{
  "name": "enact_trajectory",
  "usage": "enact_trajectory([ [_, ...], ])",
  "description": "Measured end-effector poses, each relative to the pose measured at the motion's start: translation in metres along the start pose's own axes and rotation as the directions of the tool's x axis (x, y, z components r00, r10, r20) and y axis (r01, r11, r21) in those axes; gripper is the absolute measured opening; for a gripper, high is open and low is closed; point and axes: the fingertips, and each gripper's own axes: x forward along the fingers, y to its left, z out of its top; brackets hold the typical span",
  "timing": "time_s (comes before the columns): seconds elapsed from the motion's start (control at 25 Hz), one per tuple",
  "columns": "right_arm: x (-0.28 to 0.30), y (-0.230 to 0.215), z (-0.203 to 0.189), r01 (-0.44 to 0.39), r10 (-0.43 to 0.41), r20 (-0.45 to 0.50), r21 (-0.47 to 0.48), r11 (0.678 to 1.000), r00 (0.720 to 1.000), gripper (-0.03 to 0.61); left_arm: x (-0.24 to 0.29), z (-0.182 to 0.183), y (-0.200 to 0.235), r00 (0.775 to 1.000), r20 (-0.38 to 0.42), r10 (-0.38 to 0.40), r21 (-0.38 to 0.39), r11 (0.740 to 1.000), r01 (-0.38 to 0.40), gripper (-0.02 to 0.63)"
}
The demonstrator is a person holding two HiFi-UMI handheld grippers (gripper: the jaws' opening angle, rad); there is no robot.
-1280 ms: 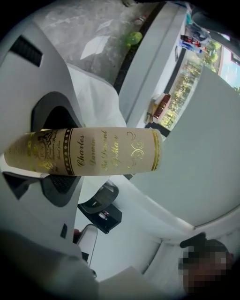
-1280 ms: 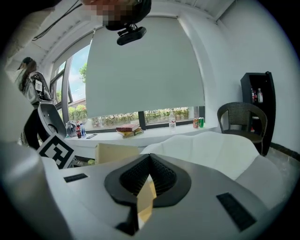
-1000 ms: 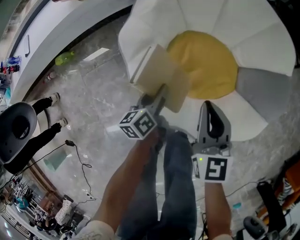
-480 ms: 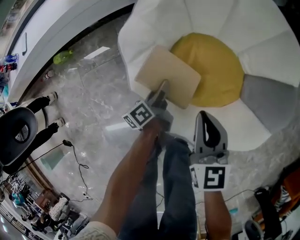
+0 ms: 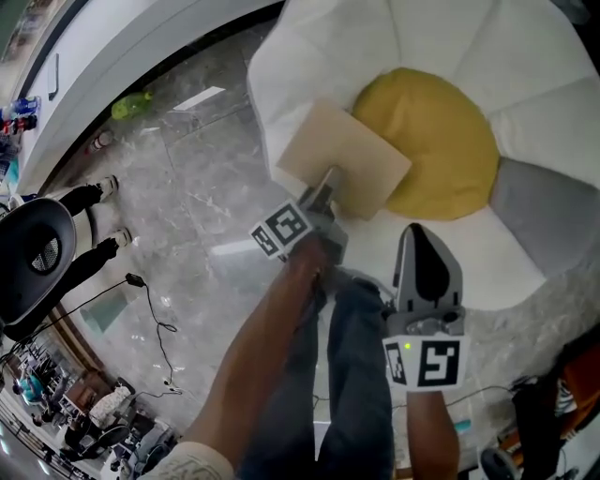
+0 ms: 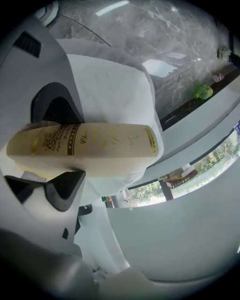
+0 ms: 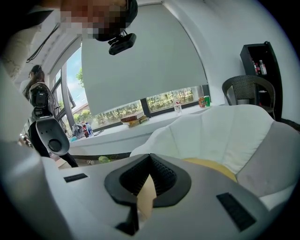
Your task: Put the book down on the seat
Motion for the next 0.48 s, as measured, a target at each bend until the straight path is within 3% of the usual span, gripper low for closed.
enact_trajectory([
  [0.2, 0.0, 0.002, 0.005, 0.012, -0.012, 0.008, 0.026, 1.0, 1.0, 0.003, -0.009, -0.001, 0.013, 0.999, 0.023, 0.048, -0.048, 0.998, -0.047, 0.31],
  [0.48, -0.004, 0.005, 0.0, 0.013, -0.014, 0.01, 0.015, 1.0, 1.0, 0.003, -0.026, -0.003, 0.022, 0.997, 0.049, 0.059, -0.089, 0.995, -0.055, 0.311],
])
